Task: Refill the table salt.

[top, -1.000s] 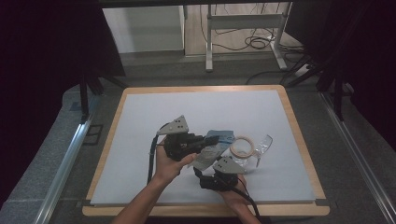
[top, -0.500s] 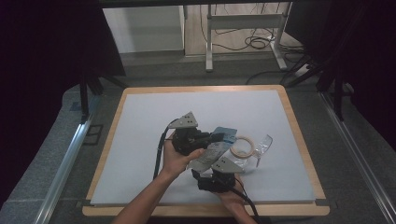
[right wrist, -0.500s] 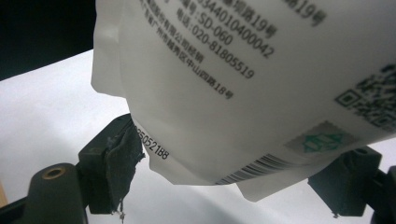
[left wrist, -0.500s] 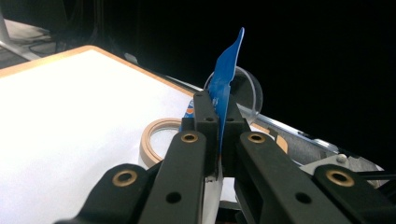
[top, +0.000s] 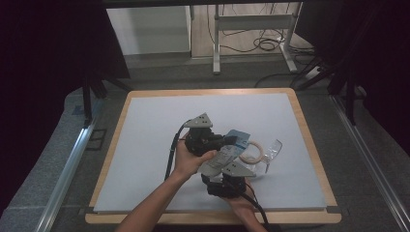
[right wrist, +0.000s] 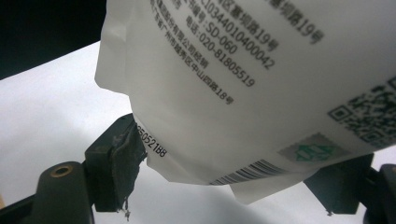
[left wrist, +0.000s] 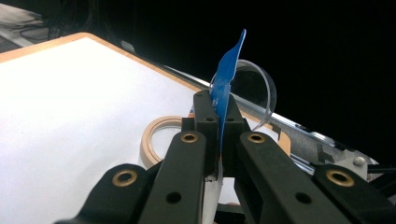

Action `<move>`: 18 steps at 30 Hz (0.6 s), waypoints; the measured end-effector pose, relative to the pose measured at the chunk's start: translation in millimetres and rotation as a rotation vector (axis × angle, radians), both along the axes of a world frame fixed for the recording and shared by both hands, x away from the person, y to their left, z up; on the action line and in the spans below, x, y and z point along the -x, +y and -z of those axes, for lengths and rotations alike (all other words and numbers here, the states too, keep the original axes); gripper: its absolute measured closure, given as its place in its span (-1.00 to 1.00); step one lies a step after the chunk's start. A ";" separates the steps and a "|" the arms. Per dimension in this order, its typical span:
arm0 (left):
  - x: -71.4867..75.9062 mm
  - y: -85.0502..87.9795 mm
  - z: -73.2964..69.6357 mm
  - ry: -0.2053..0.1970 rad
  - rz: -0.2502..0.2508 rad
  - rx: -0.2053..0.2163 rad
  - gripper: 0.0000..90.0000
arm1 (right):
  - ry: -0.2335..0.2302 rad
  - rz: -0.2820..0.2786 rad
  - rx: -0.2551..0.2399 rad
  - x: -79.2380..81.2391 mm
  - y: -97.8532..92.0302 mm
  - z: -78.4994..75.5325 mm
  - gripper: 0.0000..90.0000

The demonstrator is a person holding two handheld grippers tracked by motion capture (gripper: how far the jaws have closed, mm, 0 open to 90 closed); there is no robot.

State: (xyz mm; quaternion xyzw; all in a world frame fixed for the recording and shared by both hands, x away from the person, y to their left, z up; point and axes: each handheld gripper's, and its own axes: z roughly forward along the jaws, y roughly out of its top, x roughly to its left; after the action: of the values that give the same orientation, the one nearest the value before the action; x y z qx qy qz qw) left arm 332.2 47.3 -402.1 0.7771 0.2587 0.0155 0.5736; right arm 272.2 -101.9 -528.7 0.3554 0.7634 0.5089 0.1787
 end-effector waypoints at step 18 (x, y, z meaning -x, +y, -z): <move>-15.5 -18.8 -1.4 0.023 0.017 -0.067 1.00 | 0.034 0.018 -0.043 -1.4 -1.1 -1.4 -0.41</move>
State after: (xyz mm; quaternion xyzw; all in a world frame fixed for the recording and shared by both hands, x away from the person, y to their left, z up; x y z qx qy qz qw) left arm 347.7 28.6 -400.7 0.7982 0.2578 0.0104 0.5443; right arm 273.5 -103.1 -527.3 0.3745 0.7519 0.5176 0.1626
